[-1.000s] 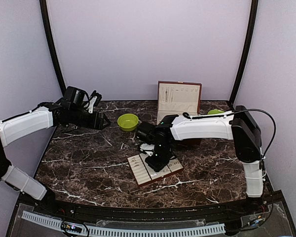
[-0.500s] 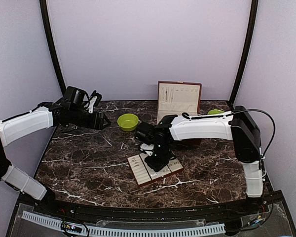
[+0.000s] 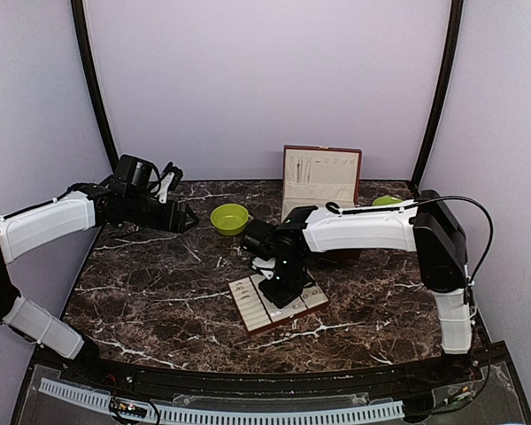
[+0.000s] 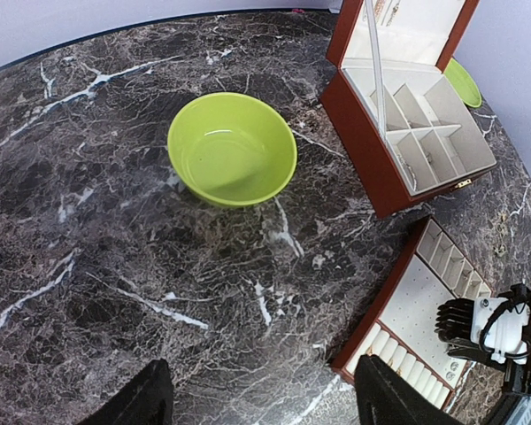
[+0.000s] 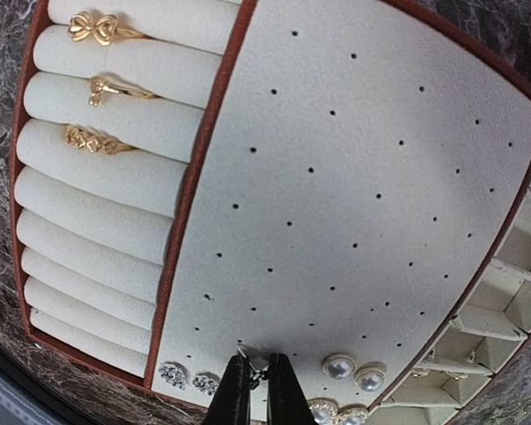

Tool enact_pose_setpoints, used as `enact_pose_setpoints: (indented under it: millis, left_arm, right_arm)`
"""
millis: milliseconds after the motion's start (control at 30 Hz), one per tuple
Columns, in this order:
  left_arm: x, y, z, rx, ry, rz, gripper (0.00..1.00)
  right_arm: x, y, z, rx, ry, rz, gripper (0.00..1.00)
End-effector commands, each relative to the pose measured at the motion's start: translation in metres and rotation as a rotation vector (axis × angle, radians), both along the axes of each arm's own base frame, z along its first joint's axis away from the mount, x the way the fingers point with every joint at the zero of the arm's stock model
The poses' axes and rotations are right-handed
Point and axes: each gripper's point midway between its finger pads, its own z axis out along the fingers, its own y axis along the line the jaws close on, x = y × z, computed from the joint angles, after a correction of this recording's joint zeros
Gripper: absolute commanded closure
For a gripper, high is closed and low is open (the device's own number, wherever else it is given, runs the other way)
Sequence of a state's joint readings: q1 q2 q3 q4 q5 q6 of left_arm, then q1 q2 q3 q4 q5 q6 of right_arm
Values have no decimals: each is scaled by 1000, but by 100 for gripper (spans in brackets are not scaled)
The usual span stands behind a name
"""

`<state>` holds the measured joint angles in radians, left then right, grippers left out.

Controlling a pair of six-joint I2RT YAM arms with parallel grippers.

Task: Organize the mixed jewelry
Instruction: Place the earring in the earring holder.

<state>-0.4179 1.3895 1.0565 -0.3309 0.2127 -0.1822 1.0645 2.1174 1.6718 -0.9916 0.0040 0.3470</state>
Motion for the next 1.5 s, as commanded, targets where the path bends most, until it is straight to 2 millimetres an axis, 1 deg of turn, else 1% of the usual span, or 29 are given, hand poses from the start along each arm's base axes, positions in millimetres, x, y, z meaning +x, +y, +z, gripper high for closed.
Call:
enact_pose_setpoints:
  millis: [0, 500, 1033, 1233, 1367, 1467]
  left_arm:
    - [-5, 0, 2, -5, -8, -16, 27]
    - [-5, 0, 4, -9, -13, -16, 27]
    - [-7, -3, 0, -18, 3, -25, 27]
    - [-10, -12, -5, -56, 33, -58, 27]
    - [-14, -21, -11, -99, 66, -90, 27]
    - [-19, -30, -20, -141, 117, -125, 27]
  right_arm:
    - [12, 4, -8, -16, -47, -28, 95]
    - [16, 1, -7, -39, -66, -39, 95]
    - [22, 1, -3, -73, -106, -35, 96]
    - [24, 4, 1, -83, -128, -26, 96]
    - [25, 6, 4, -89, -147, -19, 96]
    - [26, 9, 8, -75, -155, -15, 96]
